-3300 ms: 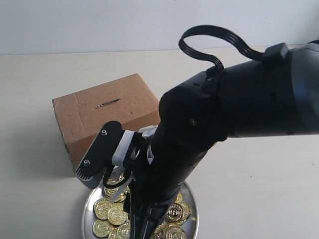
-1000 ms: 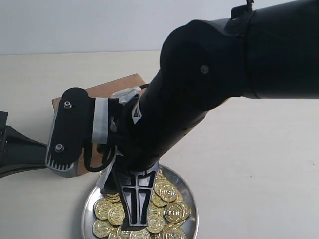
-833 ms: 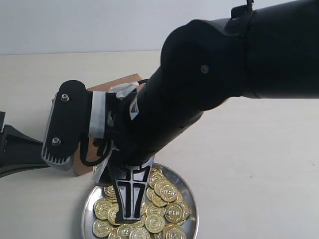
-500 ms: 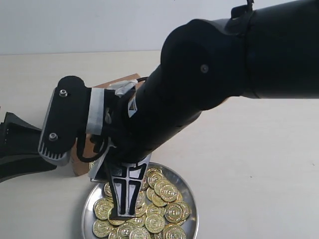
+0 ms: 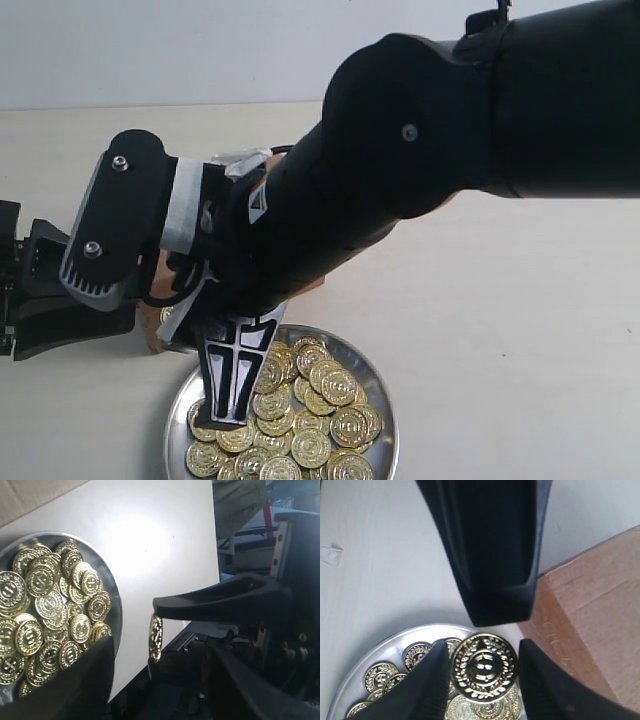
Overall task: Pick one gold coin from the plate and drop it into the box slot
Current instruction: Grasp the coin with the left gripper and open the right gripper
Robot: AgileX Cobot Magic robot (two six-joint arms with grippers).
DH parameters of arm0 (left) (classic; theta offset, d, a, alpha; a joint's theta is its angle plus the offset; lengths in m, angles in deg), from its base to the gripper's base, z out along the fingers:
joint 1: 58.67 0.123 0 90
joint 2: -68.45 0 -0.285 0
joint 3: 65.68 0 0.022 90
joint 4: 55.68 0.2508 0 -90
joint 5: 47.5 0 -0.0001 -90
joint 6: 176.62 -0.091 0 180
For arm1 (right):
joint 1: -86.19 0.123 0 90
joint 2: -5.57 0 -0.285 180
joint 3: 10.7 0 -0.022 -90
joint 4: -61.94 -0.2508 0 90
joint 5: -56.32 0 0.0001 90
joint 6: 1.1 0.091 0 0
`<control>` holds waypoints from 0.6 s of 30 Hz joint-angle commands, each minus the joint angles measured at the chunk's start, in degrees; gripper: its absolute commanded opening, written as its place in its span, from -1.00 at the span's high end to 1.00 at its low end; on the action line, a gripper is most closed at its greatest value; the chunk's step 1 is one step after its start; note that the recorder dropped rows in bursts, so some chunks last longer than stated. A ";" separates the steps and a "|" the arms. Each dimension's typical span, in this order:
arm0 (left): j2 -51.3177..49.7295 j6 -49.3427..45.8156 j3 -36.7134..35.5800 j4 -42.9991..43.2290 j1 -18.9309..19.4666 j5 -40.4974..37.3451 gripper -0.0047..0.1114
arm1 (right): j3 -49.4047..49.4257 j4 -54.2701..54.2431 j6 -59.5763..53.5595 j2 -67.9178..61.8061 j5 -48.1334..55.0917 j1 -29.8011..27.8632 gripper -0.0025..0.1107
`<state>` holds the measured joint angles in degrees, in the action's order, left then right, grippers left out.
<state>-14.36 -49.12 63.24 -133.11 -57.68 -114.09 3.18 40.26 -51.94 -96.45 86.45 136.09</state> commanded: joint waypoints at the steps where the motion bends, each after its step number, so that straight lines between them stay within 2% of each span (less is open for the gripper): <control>1: -1.21 -2.35 0.51 -1.27 -0.45 -1.78 0.01 | -0.59 -0.40 -0.16 0.35 -0.99 0.08 0.54; 4: -2.75 -3.56 0.51 -2.01 -1.31 -2.28 0.01 | -0.59 -0.40 -0.16 0.35 -1.16 0.08 0.54; 7: -4.76 -5.62 0.51 -5.01 -6.86 -0.47 0.01 | -0.59 -0.40 -0.16 0.35 -1.16 0.08 0.54; 18: -7.59 -8.55 0.51 -7.80 -7.03 -0.68 0.02 | -0.59 -0.40 -0.16 0.35 -0.93 0.08 0.54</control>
<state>-21.52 -56.69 63.37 -139.84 -64.38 -113.94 3.18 40.26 -51.94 -96.45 86.15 136.09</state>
